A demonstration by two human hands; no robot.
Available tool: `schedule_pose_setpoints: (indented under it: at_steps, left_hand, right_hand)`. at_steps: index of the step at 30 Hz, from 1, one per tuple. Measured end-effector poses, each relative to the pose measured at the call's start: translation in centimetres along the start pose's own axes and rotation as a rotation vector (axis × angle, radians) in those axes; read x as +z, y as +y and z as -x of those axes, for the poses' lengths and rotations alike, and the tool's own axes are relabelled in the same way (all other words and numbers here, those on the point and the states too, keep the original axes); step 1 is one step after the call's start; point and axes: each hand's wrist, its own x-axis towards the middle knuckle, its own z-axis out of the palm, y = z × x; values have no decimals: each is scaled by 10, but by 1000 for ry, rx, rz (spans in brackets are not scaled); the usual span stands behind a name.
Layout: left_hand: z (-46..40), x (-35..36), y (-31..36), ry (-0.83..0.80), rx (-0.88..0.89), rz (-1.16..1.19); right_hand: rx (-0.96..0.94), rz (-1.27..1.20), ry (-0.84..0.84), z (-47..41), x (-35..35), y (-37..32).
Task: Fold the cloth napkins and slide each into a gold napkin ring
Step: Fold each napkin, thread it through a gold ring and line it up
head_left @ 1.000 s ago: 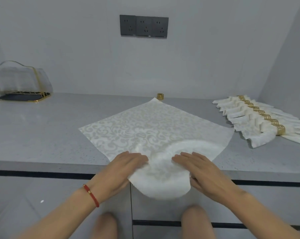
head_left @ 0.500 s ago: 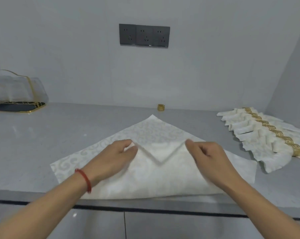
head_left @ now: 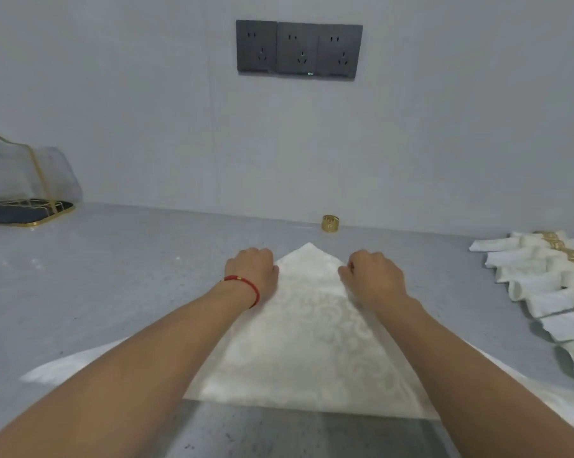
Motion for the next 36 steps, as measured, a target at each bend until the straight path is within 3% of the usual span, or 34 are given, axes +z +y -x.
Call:
schedule_pose_setpoints:
  at_steps: [4, 7, 11, 30, 36]
  left_hand:
    - [-7, 10, 0, 52, 5, -3]
    - [-8, 11, 0, 79, 5, 6]
    - [-9, 14, 2, 79, -3, 34]
    - [-20, 11, 3, 21, -93, 159]
    - [-21, 10, 6, 6, -109, 28]
  right_hand:
    - [-248, 202, 133, 6, 5, -6]
    - [-457, 129, 23, 18, 16, -14]
    - [-416, 61, -182, 22, 27, -9]
    - [-287, 120, -193, -8, 27, -17]
    - [-243, 75, -139, -24, 25, -24]
